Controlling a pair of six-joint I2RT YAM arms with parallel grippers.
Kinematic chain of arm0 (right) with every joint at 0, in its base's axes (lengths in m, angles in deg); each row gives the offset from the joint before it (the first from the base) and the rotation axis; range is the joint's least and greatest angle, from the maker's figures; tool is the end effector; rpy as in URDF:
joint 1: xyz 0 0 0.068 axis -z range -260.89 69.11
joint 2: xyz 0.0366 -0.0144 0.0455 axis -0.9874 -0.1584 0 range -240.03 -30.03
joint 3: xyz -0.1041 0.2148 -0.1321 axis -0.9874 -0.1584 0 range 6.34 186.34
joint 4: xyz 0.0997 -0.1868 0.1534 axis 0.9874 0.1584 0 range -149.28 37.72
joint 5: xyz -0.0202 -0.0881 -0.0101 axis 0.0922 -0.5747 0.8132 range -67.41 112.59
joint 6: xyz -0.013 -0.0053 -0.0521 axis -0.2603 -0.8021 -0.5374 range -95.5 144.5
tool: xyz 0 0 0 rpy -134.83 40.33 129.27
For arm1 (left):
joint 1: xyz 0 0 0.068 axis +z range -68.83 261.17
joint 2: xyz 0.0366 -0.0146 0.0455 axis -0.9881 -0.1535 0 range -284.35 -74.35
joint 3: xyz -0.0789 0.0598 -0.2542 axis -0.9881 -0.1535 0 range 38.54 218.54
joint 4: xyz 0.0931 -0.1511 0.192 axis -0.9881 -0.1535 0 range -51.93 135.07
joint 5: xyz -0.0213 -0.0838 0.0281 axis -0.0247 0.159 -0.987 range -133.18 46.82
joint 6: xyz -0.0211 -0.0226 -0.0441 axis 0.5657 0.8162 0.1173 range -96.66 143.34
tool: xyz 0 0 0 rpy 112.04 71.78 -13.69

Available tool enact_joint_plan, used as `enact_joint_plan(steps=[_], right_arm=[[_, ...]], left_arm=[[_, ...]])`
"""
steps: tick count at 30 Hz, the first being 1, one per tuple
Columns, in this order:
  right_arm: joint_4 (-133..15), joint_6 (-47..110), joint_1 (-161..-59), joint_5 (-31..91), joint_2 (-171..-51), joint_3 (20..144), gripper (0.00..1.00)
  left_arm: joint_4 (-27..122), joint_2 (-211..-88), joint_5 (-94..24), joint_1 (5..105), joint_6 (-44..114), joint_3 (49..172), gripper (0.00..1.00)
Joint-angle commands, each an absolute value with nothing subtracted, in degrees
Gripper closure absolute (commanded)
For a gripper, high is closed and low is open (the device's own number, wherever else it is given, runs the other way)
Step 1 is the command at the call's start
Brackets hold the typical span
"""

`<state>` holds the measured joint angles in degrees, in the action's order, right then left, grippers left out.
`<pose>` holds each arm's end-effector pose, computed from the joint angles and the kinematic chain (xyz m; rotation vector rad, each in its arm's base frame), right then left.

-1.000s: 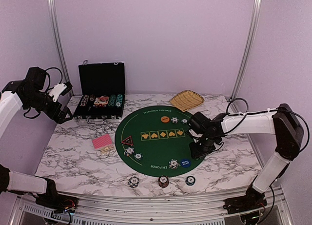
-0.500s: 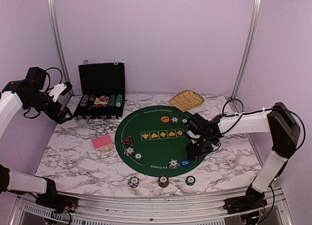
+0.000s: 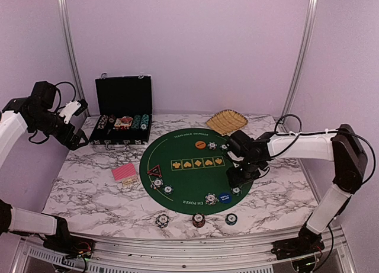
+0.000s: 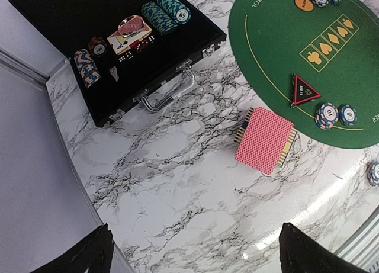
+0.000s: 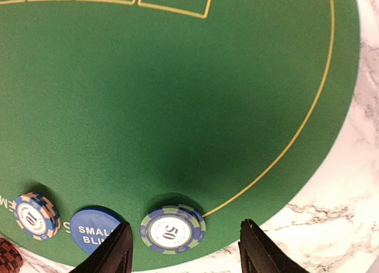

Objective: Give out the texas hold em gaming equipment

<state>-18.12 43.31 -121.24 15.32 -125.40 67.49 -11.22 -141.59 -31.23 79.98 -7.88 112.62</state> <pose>0.2381 0.1965 0.1824 -0.5114 2.8116 0.0232 0.2246 -0.0120 0.3631 0.7610 2.2856 -0.0130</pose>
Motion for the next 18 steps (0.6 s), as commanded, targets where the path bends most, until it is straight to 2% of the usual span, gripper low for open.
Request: enact_joint_plan(steps=[1, 4, 18], right_arm=[[-12.99, 43.48, -123.86, 11.09, -121.90, 72.72, 0.38], [-11.20, 44.09, -128.12, 10.60, -120.88, 75.23, 0.30], [-9.33, 50.68, -148.88, 12.90, -123.98, 83.13, 0.01]], left_arm=[[-12.59, -141.41, -31.27, 79.87, -8.39, 112.68, 0.01], [-12.59, -141.33, -31.48, 79.86, -8.30, 112.93, 0.01], [-12.66, -140.31, -32.17, 79.90, -7.62, 112.44, 0.01]])
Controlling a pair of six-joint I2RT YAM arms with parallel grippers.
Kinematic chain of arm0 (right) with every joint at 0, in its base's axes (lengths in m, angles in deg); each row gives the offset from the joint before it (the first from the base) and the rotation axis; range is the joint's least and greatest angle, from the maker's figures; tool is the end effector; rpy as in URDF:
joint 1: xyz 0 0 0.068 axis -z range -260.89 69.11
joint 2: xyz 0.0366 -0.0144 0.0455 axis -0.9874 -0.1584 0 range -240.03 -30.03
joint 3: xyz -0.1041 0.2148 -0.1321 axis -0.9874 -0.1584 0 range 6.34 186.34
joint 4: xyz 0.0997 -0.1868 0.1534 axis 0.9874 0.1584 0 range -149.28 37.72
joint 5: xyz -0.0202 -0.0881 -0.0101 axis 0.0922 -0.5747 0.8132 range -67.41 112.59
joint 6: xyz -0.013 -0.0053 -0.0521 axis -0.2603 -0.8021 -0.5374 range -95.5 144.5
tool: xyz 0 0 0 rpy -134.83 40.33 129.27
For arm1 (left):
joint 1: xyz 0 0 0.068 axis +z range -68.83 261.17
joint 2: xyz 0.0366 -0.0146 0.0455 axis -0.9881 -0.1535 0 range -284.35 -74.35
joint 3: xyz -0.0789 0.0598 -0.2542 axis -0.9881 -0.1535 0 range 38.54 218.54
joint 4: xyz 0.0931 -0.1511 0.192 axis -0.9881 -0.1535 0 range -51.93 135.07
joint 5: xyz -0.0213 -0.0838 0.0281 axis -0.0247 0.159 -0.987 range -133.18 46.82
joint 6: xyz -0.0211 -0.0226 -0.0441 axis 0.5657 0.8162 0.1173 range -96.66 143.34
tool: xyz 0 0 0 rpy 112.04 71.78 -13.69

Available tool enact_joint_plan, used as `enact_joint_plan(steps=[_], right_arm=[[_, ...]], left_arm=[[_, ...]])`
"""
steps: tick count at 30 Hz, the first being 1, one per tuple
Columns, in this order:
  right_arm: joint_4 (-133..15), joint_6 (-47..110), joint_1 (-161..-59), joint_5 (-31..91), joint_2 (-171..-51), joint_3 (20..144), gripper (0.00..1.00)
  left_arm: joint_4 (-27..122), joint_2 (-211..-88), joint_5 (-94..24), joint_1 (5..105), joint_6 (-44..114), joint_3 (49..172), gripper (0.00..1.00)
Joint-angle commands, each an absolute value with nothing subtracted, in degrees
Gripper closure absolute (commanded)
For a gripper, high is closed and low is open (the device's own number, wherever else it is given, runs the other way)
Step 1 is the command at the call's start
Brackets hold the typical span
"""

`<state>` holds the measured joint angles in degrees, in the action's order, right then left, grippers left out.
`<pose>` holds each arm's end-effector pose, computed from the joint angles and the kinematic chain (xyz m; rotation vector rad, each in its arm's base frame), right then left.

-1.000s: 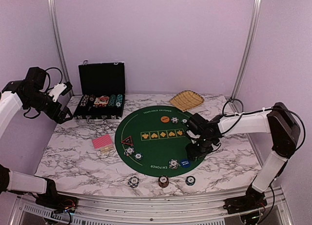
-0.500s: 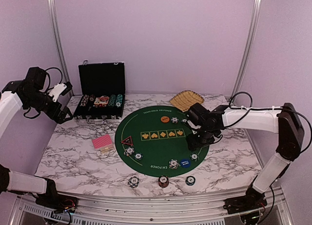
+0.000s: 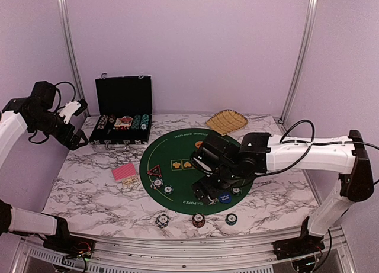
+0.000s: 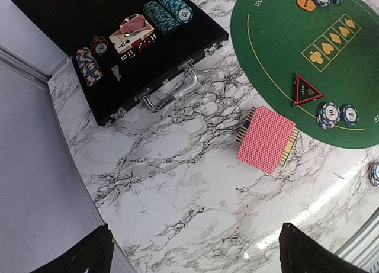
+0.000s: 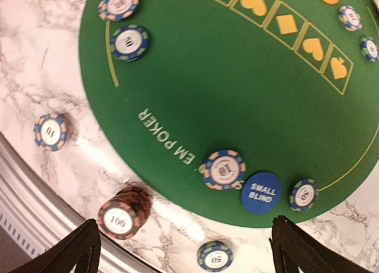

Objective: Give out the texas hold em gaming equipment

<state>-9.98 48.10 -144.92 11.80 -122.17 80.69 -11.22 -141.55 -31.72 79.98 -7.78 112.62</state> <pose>0.1478 0.2884 0.2592 -0.8907 2.5687 0.1962 0.2245 -0.0117 0.3632 0.7558 2.2886 -0.0035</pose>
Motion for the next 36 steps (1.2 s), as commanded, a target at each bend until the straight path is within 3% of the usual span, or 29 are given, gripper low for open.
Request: enact_joint_plan(steps=[1, 10, 19, 36], right_arm=[[-9.48, 50.89, -149.79, 13.38, -124.78, 83.28, 0.01], [-11.70, 50.36, -152.60, 16.97, -130.49, 83.68, 0.02], [-13.01, 49.71, -152.85, 19.10, -134.08, 84.24, 0.17], [-15.06, 49.47, -152.87, 20.21, -136.25, 81.52, 0.29]], left_arm=[[-12.64, -140.19, -32.24, 79.86, -7.67, 112.39, 0.01], [-12.67, -139.85, -32.55, 79.87, -8.01, 112.20, 0.01], [-12.68, -140.09, -32.10, 79.89, -8.13, 112.34, 0.01], [-12.68, -140.62, -31.98, 79.87, -8.30, 112.63, 0.01]])
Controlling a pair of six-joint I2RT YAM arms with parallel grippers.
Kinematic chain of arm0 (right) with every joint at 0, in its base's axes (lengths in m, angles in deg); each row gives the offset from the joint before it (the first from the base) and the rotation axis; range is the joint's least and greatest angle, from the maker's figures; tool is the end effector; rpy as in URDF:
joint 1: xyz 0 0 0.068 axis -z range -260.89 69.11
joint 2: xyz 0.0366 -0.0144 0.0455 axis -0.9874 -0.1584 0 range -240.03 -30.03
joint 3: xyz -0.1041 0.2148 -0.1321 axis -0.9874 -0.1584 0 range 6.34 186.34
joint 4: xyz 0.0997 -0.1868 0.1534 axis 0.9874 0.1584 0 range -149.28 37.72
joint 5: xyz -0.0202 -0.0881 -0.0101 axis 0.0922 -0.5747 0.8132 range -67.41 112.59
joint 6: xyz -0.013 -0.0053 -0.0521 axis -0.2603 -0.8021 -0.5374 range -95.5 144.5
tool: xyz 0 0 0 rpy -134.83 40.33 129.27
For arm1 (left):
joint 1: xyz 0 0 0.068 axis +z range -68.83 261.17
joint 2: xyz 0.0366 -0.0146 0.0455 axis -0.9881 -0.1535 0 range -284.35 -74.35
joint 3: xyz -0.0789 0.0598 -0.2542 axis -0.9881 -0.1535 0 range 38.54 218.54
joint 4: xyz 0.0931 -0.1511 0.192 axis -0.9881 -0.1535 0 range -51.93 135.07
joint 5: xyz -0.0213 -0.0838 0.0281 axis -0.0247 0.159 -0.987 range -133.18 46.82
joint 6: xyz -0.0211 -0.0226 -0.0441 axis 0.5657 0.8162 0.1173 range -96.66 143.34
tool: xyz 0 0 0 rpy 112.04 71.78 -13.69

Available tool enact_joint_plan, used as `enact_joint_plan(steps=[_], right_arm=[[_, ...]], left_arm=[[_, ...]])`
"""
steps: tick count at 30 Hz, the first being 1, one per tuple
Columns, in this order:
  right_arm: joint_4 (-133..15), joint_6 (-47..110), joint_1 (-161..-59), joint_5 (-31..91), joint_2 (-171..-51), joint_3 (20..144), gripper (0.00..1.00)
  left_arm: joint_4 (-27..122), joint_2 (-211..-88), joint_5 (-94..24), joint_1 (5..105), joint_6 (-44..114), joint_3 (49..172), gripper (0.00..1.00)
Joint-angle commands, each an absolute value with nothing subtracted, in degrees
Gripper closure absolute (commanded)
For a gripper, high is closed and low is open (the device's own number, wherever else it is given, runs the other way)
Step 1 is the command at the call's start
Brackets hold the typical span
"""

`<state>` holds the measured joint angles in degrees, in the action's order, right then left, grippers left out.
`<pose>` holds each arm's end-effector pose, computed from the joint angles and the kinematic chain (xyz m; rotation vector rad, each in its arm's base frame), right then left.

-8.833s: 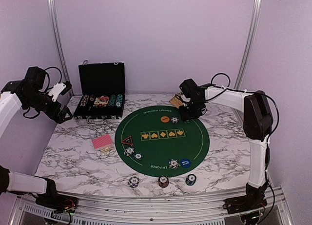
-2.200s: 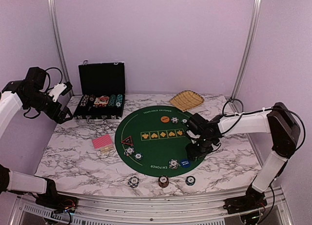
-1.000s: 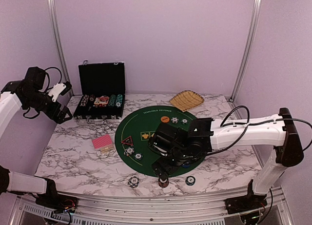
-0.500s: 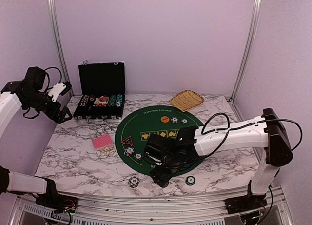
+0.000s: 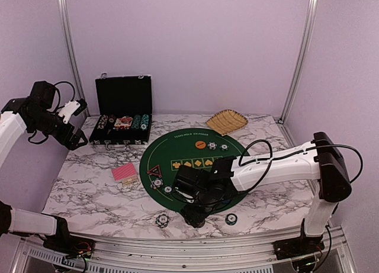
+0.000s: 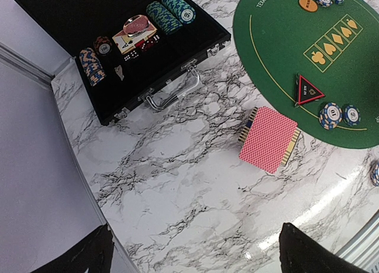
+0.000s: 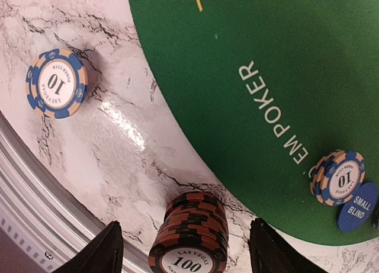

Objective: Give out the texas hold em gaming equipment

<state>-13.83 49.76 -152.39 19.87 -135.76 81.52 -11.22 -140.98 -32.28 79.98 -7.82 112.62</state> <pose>0.1156 0.3406 0.1884 -1.1452 2.7033 0.2232 0.2220 -0.0113 0.3651 0.7514 2.2823 0.0118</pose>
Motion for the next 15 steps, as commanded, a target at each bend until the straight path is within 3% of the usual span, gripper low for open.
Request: enact_joint_plan(steps=[1, 15], right_arm=[[-15.07, 49.46, -152.84, 20.14, -136.29, 81.48, 0.30], [-15.25, 50.04, -152.80, 19.35, -135.51, 79.19, 0.35]], left_arm=[[-12.68, -140.64, -31.95, 79.83, -8.30, 112.59, 0.01], [-12.68, -140.64, -32.00, 79.90, -8.26, 112.72, 0.01]])
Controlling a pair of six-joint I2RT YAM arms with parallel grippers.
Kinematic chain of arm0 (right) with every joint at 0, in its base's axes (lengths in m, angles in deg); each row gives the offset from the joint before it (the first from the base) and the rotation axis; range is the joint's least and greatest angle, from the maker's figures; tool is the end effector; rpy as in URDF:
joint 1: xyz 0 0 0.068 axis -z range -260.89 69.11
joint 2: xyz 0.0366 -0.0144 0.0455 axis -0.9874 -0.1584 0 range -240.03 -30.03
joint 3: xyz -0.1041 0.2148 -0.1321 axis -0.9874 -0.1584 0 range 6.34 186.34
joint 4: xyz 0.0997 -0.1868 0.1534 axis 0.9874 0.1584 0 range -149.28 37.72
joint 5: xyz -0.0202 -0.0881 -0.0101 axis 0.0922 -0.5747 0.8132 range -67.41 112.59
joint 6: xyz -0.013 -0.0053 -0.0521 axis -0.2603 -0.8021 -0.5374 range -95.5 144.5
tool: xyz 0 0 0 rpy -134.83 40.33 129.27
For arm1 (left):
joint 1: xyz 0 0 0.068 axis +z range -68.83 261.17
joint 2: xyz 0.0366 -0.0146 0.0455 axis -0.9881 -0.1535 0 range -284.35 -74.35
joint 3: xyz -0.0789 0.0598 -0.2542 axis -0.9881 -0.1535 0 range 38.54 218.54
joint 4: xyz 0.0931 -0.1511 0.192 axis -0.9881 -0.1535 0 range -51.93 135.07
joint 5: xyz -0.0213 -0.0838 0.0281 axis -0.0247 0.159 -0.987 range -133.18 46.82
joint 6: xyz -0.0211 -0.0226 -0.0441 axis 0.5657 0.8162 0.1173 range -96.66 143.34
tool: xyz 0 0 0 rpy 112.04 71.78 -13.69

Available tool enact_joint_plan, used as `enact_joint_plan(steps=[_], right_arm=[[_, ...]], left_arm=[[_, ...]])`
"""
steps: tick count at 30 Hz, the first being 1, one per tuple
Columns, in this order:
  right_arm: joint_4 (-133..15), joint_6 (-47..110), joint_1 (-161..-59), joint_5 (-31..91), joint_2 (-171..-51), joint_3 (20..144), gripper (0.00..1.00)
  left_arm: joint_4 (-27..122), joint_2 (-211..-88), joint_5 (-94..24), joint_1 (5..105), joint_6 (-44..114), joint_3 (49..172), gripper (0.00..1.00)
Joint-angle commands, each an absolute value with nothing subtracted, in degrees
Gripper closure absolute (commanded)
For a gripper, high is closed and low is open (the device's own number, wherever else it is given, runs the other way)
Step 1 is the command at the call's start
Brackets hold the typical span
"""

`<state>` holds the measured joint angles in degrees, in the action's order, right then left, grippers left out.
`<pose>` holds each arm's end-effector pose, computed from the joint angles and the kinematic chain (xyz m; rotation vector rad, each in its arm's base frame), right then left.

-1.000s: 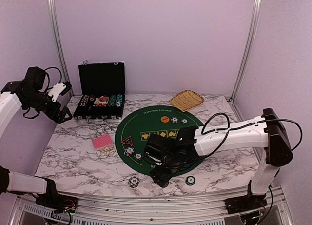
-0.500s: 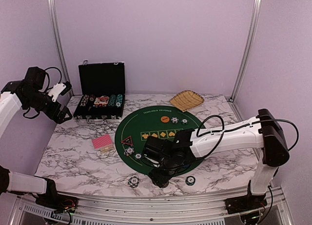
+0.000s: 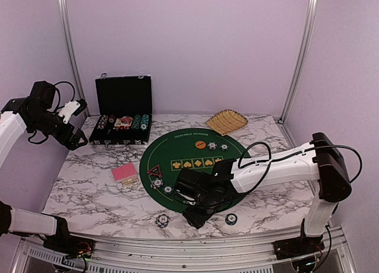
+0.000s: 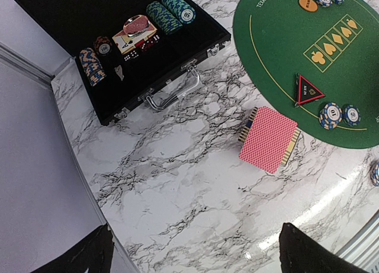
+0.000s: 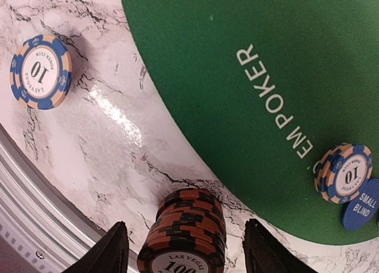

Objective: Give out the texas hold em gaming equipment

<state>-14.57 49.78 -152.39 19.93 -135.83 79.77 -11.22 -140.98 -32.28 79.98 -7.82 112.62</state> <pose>0.1143 0.3366 0.1802 -1.1512 2.7167 0.2044 0.2220 -0.0113 0.3651 0.7514 2.2823 0.0118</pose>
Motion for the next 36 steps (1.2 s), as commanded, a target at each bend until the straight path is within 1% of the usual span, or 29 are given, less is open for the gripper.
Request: enact_joint_plan(steps=[1, 9, 26, 31, 36], right_arm=[[-15.26, 50.00, -152.78, 19.36, -135.44, 79.20, 0.36], [-14.84, 50.19, -152.79, 19.07, -134.67, 79.57, 0.44], [-12.81, 50.18, -152.79, 17.81, -133.87, 80.78, 0.45], [-12.64, 50.17, -152.78, 17.67, -133.83, 81.00, 0.49], [-12.36, 50.30, -152.78, 17.59, -133.68, 81.15, 0.50]], left_arm=[[-12.68, -140.62, -32.02, 79.84, -8.23, 112.64, 0.01], [-12.68, -140.36, -32.02, 79.89, -8.13, 112.63, 0.01], [-12.68, -140.36, -31.73, 79.86, -8.19, 112.24, 0.01], [-12.67, -140.36, -31.74, 79.88, -8.21, 111.93, 0.01], [-12.62, -140.38, -31.75, 79.85, -8.28, 111.82, 0.01]])
